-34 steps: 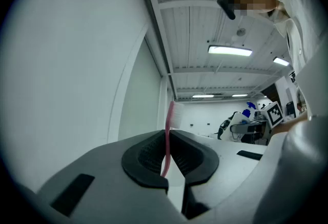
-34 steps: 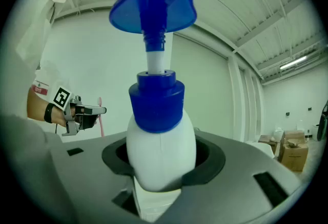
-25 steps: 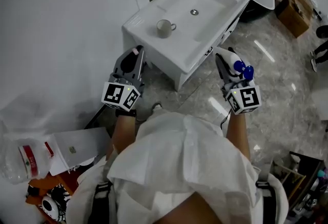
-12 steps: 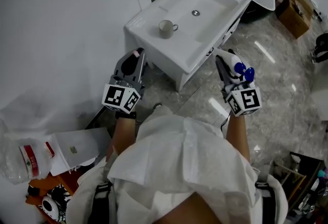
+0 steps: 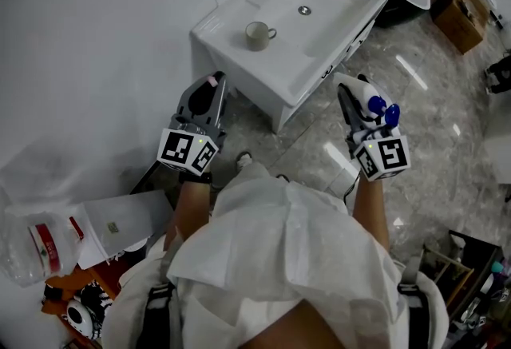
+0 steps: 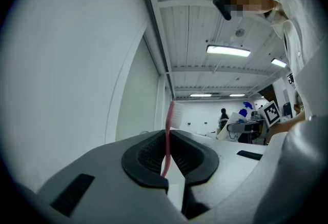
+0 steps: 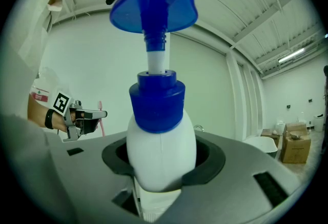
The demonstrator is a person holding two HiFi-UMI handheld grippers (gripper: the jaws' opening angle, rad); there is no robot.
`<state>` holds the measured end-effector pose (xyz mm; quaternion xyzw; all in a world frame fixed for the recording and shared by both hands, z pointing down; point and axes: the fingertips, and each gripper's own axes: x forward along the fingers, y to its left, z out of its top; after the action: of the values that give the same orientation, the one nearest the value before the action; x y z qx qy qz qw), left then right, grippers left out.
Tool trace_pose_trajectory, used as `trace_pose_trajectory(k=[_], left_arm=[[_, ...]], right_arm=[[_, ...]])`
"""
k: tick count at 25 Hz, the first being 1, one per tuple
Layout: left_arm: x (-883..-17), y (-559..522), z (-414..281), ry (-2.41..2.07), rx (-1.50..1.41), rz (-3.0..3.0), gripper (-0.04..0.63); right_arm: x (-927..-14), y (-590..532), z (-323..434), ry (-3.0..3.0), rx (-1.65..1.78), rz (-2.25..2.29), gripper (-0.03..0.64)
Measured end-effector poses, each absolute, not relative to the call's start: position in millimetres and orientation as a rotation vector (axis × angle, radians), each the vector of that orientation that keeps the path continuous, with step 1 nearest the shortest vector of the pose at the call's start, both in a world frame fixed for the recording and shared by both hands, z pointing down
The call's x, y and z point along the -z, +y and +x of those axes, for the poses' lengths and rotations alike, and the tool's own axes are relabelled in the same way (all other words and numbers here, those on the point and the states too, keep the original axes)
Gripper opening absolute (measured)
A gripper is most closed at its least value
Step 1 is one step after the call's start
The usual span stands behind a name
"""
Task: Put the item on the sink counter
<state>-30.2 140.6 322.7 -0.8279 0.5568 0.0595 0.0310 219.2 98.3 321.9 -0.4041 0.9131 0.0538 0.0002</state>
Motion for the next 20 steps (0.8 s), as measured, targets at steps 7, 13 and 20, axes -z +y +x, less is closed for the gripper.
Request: trace_pose_trajectory(k=[7,13,20], left_arm=[[-326.8,139.6,-23.9,1.71,-0.18,-2.555,0.028],[-323.2,135.2,-17.3,1.71,-0.198,-2.554,0.028],[-326.5,118.3,-19.7,1.715,-0.201,-2.555,0.028]], right_arm=[[-327.7,98.1,228.3,2.873,-0.152,-1.278,0.198],[-328.8,94.7,235.5,2.872,-0.147,-1.288,0.198],[-331.9,78.1,231.5,2.876,-0.131,-1.281,0.198]])
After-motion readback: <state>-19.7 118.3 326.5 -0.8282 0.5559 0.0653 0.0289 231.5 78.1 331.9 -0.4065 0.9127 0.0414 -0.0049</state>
